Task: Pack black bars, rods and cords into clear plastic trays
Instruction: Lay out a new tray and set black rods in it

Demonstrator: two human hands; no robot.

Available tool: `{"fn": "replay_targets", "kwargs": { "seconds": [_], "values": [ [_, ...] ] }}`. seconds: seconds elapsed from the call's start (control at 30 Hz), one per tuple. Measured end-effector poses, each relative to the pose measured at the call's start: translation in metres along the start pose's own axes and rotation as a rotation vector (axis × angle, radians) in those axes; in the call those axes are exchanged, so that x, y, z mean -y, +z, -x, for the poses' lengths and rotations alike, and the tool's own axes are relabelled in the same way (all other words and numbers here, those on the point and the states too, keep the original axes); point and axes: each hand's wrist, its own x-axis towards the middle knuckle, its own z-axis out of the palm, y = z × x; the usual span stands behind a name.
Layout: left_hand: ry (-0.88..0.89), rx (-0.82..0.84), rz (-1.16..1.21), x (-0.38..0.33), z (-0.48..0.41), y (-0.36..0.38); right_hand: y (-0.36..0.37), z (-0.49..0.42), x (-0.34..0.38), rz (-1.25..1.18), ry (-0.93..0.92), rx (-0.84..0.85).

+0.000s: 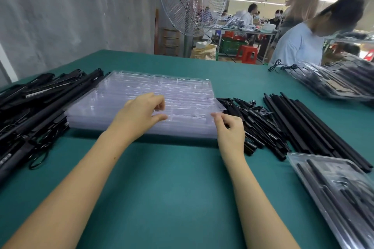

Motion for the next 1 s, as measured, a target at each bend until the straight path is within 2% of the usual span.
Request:
{"fn": "replay_targets", "kwargs": {
  "seconds": [0.07,0.17,0.23,0.3,0.4,0.57,0.67,0.73,0.83,0.87,0.93,1.0],
  "values": [
    [-0.022,-0.058,-0.014,0.000,0.000,0.004,0.001,0.003,0.001,0.045,-0.012,0.052],
    [-0.091,-0.051,-0.180,0.007,-0.002,0.008,0.001,0.007,-0.001,0.525,-0.234,0.031],
    [-0.137,-0.042,-0.214,0.013,-0.001,0.009,0.002,0.007,0.002,0.701,-0.289,-0.010],
    [-0.144,-0.097,-0.131,0.016,0.000,0.011,0.006,0.008,0.005,0.712,-0.258,0.069],
    [-0.151,-0.268,-0.010,0.011,-0.002,0.002,0.009,0.012,0.005,0.686,-0.174,0.182],
    [-0.099,-0.629,0.185,0.014,-0.004,-0.036,0.011,0.012,0.009,0.708,-0.090,0.210],
    [-0.053,-0.710,0.214,0.009,0.000,-0.062,0.013,0.012,0.008,0.696,-0.114,0.210],
    [-0.039,-0.610,0.227,-0.005,0.004,-0.077,0.009,0.008,0.006,0.585,-0.113,0.255],
    [-0.001,-0.387,0.051,-0.042,0.017,-0.089,-0.012,0.001,0.017,0.101,0.084,0.348],
    [0.040,-0.352,-0.021,-0.054,0.024,-0.087,-0.024,-0.003,0.021,-0.090,0.181,0.327],
    [0.146,-0.260,-0.125,-0.073,0.041,-0.077,-0.059,-0.011,0.030,-0.443,0.376,0.174],
    [0.222,-0.126,-0.218,-0.079,0.063,-0.060,-0.099,-0.017,0.034,-0.686,0.490,0.084]
  ]
}}
